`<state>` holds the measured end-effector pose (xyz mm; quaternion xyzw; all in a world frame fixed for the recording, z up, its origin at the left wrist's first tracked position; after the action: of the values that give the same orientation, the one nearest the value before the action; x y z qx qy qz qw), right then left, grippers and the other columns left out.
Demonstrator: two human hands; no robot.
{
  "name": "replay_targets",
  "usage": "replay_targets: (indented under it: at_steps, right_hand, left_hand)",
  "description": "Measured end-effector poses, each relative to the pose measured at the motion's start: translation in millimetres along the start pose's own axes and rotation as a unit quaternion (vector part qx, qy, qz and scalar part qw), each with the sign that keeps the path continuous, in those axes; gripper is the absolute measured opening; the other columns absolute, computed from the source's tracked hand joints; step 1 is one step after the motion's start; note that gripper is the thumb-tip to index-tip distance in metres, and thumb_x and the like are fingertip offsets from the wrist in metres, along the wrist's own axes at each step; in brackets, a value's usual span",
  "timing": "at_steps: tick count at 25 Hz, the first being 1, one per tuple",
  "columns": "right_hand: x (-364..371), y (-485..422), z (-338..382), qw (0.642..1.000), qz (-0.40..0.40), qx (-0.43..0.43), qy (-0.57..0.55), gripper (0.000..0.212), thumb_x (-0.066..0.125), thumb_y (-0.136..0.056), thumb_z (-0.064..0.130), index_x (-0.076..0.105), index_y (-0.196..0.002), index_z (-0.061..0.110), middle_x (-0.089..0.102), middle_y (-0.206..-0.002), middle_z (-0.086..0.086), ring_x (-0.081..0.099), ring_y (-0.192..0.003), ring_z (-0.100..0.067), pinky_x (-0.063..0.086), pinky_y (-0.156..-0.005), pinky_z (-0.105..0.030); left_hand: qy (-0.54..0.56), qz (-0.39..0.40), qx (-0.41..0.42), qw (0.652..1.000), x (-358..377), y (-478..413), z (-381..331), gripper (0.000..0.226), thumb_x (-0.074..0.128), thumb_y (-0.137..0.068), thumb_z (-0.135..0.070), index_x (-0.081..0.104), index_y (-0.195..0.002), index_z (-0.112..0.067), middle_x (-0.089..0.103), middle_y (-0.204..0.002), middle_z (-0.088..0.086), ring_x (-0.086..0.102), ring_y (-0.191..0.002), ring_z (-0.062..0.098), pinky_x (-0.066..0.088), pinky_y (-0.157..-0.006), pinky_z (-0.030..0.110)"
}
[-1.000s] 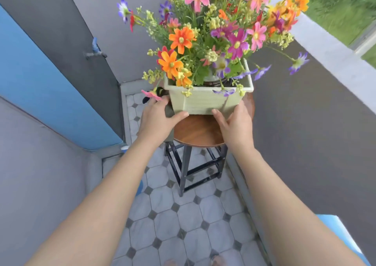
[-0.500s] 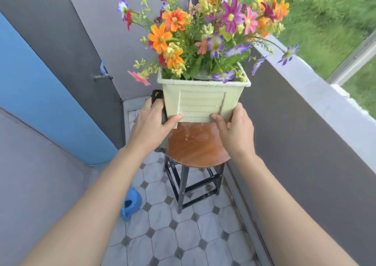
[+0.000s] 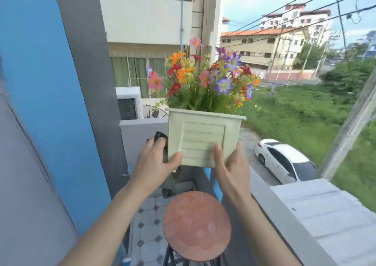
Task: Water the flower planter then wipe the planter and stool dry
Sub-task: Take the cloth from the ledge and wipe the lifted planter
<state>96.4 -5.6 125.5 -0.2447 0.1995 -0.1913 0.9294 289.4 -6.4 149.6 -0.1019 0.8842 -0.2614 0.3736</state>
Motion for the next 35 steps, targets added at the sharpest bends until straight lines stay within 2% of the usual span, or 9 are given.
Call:
replay_targets:
  at_steps: [5, 10, 14, 17, 19, 23, 27, 31, 35]
  right_hand:
    - [-32, -12, 75, 0.995, -0.091, -0.005, -0.044, 0.042, 0.045, -0.081, 0.066, 0.051, -0.087, 0.025, 0.065, -0.083, 0.009, 0.061, -0.081, -0.016, 0.048, -0.072, -0.038]
    - [-61, -24, 118, 0.990, -0.085, -0.021, -0.106, 0.039, 0.055, -0.084, 0.058, 0.056, -0.088, 0.019, 0.068, -0.079, 0.009, 0.062, -0.077, -0.008, 0.044, -0.067, -0.033]
    - [-74, -27, 130, 0.978, -0.123, -0.017, -0.168, 0.036, 0.059, -0.087, 0.051, 0.056, -0.083, 0.015, 0.065, -0.075, 0.008, 0.056, -0.066, -0.001, 0.045, -0.065, -0.026]
    - [-80, -28, 135, 0.970, -0.147, -0.022, -0.190, 0.037, 0.060, -0.087, 0.049, 0.053, -0.079, 0.014, 0.062, -0.068, 0.006, 0.050, -0.057, 0.000, 0.040, -0.058, -0.022]
    - [-82, -27, 139, 0.972, -0.160, -0.040, -0.168, 0.043, 0.061, -0.085, 0.052, 0.048, -0.075, 0.012, 0.055, -0.061, 0.005, 0.044, -0.053, -0.004, 0.036, -0.055, -0.023]
    - [-84, -25, 150, 0.972, -0.173, -0.065, -0.146, 0.048, 0.059, -0.080, 0.057, 0.041, -0.067, 0.015, 0.048, -0.053, 0.011, 0.037, -0.049, -0.007, 0.030, -0.051, -0.025]
    - [-82, -27, 166, 0.967, -0.180, -0.089, -0.157, 0.054, 0.059, -0.079, 0.059, 0.041, -0.069, 0.009, 0.041, -0.053, 0.007, 0.032, -0.050, -0.008, 0.030, -0.051, -0.024]
    - [-76, -28, 184, 0.965, -0.185, -0.101, -0.155, 0.052, 0.063, -0.081, 0.053, 0.037, -0.066, 0.010, 0.033, -0.055, 0.007, 0.029, -0.050, -0.009, 0.028, -0.049, -0.022]
    - [-69, -18, 189, 0.963, -0.192, -0.111, -0.156, 0.050, 0.064, -0.081, 0.050, 0.031, -0.062, 0.018, 0.036, -0.050, 0.009, 0.031, -0.048, -0.008, 0.028, -0.048, -0.019]
  left_hand:
    - [0.017, -0.041, 0.037, 0.998, -52, -3, -53, 0.057, 0.041, -0.072, -0.064, 0.058, -0.095, -0.016, 0.054, -0.091, -0.002, 0.051, -0.087, 0.016, 0.040, -0.071, 0.029]
    - [0.022, -0.085, 0.075, 0.993, -86, -9, -87, 0.063, 0.044, -0.070, -0.067, 0.062, -0.093, -0.011, 0.057, -0.087, 0.002, 0.054, -0.082, 0.018, 0.048, -0.073, 0.034]
    - [0.092, -0.085, 0.046, 0.991, -100, -18, -102, 0.055, 0.055, -0.069, -0.074, 0.063, -0.094, -0.025, 0.062, -0.096, -0.005, 0.059, -0.093, 0.015, 0.047, -0.080, 0.029]
    - [0.247, -0.203, -0.048, 0.946, -117, -17, -111, 0.054, 0.068, -0.077, -0.049, 0.043, -0.123, -0.038, 0.055, -0.118, -0.005, 0.052, -0.114, 0.017, 0.043, -0.095, 0.036]
    - [0.266, -0.295, -0.044, 0.917, -130, -14, -125, 0.060, 0.069, -0.081, -0.034, 0.030, -0.127, -0.036, 0.054, -0.122, 0.001, 0.053, -0.115, 0.019, 0.046, -0.095, 0.042]
    - [0.129, -0.311, 0.107, 0.935, -119, -8, -163, 0.025, 0.056, -0.084, -0.044, 0.051, -0.107, -0.033, 0.060, -0.097, -0.020, 0.053, -0.103, 0.018, 0.046, -0.089, 0.050]
    - [-0.124, -0.335, 0.177, 0.917, -93, -14, -151, 0.041, 0.047, -0.085, -0.041, 0.058, -0.119, -0.021, 0.052, -0.136, 0.007, 0.030, -0.126, 0.036, 0.036, -0.093, 0.065]
    - [-0.120, -0.349, 0.238, 0.898, -79, 6, -147, 0.047, 0.046, -0.084, -0.007, 0.044, -0.129, -0.017, 0.051, -0.135, 0.004, 0.040, -0.106, 0.035, 0.048, -0.093, 0.050]
    - [-0.199, -0.360, 0.257, 0.874, -97, 3, -136, 0.042, 0.043, -0.080, 0.008, 0.064, -0.115, -0.005, 0.060, -0.128, 0.009, 0.041, -0.095, 0.033, 0.043, -0.087, 0.038]
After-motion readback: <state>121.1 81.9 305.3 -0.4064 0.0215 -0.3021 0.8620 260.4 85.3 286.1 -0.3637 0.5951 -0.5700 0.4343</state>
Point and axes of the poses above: each hand's wrist, its own y-axis away from the middle knuckle, its own x-axis out of the palm, z = x × y, the point moved 2 cm from there along -y, towards the middle knuckle
